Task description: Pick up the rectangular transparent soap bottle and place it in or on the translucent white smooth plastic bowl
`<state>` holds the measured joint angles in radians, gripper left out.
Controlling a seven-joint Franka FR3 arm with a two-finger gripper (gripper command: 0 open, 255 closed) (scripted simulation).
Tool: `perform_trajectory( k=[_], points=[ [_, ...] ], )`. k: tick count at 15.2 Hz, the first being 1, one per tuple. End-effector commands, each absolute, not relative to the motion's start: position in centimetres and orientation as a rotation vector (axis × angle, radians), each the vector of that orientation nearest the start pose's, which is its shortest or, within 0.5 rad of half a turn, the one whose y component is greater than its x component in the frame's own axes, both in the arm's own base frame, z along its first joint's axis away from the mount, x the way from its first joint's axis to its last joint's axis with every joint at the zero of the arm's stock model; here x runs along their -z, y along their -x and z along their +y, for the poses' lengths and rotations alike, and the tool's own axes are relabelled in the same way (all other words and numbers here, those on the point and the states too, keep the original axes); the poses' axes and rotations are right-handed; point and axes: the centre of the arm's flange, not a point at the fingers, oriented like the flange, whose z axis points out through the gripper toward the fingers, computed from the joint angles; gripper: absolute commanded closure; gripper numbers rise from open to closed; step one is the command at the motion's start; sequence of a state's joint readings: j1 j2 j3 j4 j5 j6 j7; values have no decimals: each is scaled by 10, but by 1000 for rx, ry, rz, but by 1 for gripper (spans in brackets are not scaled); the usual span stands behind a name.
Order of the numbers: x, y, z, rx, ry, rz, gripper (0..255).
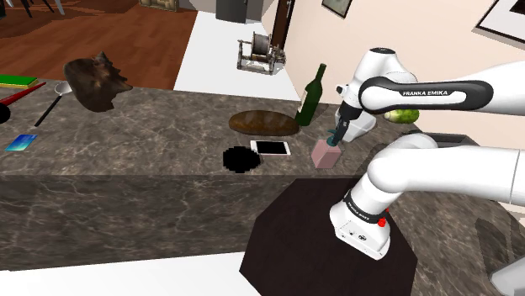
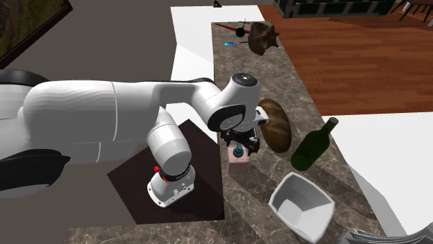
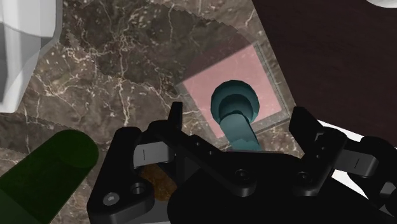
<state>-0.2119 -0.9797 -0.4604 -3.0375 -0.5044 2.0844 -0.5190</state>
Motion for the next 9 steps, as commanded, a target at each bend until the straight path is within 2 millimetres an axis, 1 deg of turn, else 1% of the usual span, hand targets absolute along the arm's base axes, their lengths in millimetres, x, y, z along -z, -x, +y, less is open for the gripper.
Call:
perform_trajectory(
  k=[1, 5, 6, 9],
  points=[
    [-347, -213, -147, -13, 3172, -462, 0],
    [-347, -213, -147, -14, 3172, -462, 0],
    [-347, -213, -147, -14, 3172, -462, 255],
    [-347, -213, -147, -14, 3172, -462, 255]
  ],
)
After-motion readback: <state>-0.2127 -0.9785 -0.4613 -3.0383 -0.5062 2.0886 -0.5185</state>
